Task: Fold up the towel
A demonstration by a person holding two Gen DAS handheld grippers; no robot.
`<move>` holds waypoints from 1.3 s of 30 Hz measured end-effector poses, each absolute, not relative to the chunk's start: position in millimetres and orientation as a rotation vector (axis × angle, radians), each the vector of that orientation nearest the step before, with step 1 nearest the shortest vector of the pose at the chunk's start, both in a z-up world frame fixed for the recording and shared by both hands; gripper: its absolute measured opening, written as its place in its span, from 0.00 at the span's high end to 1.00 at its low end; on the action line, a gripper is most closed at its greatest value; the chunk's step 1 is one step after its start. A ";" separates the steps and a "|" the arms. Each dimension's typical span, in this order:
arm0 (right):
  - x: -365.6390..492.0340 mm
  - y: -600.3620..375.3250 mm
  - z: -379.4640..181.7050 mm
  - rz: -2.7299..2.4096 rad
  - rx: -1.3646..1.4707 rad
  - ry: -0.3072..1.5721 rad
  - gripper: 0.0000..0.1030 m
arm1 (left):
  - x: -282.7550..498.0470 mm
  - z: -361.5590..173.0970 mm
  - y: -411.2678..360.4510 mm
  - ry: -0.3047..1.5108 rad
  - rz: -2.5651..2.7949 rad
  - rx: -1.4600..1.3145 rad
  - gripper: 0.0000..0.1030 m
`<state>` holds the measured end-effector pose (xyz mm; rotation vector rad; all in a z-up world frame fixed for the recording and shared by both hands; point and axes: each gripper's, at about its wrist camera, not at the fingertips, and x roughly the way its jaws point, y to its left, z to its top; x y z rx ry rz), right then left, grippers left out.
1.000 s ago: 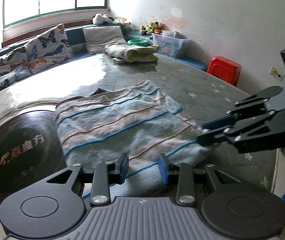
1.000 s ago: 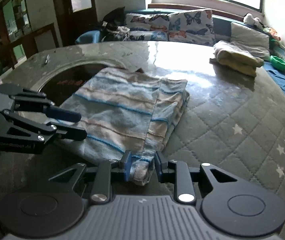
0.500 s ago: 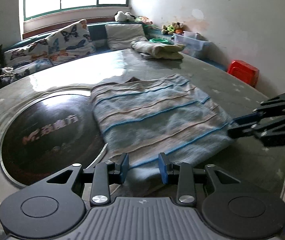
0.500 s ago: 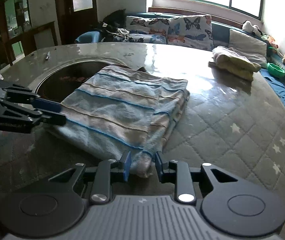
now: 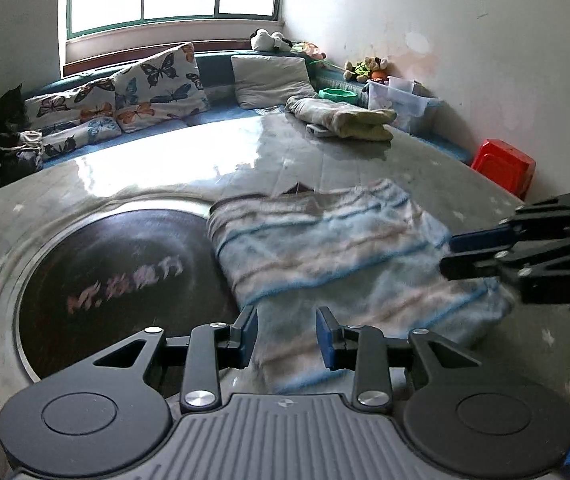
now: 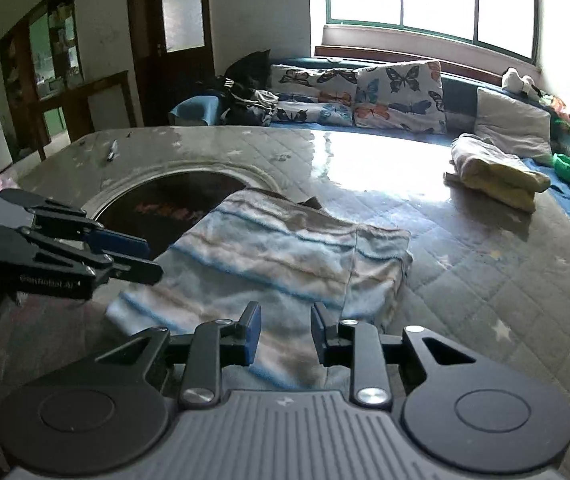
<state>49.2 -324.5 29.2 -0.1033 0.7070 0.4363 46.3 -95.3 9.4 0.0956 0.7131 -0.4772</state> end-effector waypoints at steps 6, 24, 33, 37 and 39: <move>85.1 -332.4 22.2 0.407 -0.044 0.732 0.74 | 80.1 3.8 -102.6 0.742 -0.452 0.081 0.68; 145.1 -347.0 8.4 0.329 0.053 0.749 0.74 | 135.8 7.2 -94.8 0.771 -0.327 0.059 0.66; 152.8 -351.3 4.3 0.307 0.076 0.756 0.74 | 148.6 2.1 -98.4 0.778 -0.293 0.081 0.64; 155.4 -352.5 4.0 0.294 0.091 0.753 0.74 | 150.4 0.4 -100.4 0.780 -0.279 0.093 0.61; 156.4 -353.7 3.9 0.285 0.104 0.751 0.74 | 150.6 -0.4 -101.2 0.781 -0.273 0.099 0.60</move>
